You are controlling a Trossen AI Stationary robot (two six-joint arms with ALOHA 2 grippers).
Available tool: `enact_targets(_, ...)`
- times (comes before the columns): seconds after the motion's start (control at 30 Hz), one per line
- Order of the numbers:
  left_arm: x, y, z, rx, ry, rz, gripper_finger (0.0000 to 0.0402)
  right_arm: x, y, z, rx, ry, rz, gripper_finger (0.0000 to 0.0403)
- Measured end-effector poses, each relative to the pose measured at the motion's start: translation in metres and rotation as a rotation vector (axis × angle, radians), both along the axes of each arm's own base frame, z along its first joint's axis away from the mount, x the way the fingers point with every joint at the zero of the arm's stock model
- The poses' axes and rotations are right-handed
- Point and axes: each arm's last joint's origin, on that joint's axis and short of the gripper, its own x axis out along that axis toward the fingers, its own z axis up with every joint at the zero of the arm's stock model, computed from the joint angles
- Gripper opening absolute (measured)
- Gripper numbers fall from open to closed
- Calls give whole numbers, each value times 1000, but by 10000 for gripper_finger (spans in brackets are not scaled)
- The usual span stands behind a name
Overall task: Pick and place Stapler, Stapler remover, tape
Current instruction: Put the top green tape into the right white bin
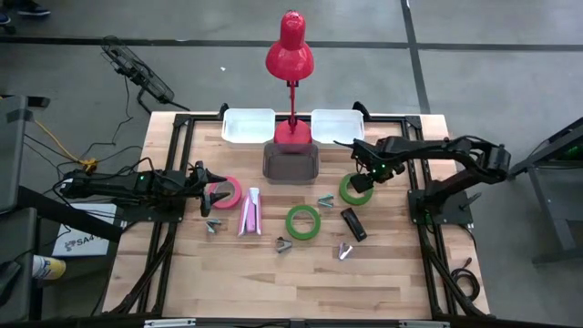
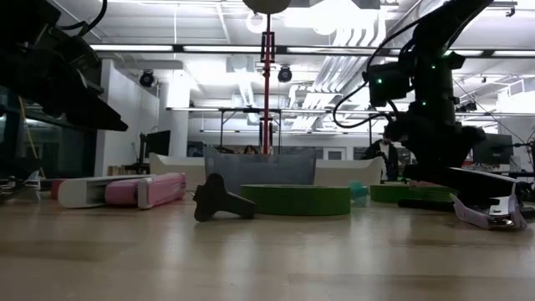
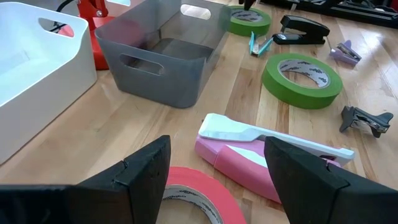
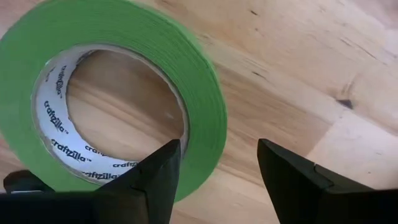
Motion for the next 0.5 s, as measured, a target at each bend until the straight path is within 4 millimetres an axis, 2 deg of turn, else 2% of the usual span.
enact_targets(0.3, 0, 0, 0, 0, 0, 0, 257, -4, 3, -18, 2, -45, 1, 206)
enact_targets(0.5, 0, 0, 0, 0, 0, 0, 257, -6, 4, -21, 2, -43, -2, 195)
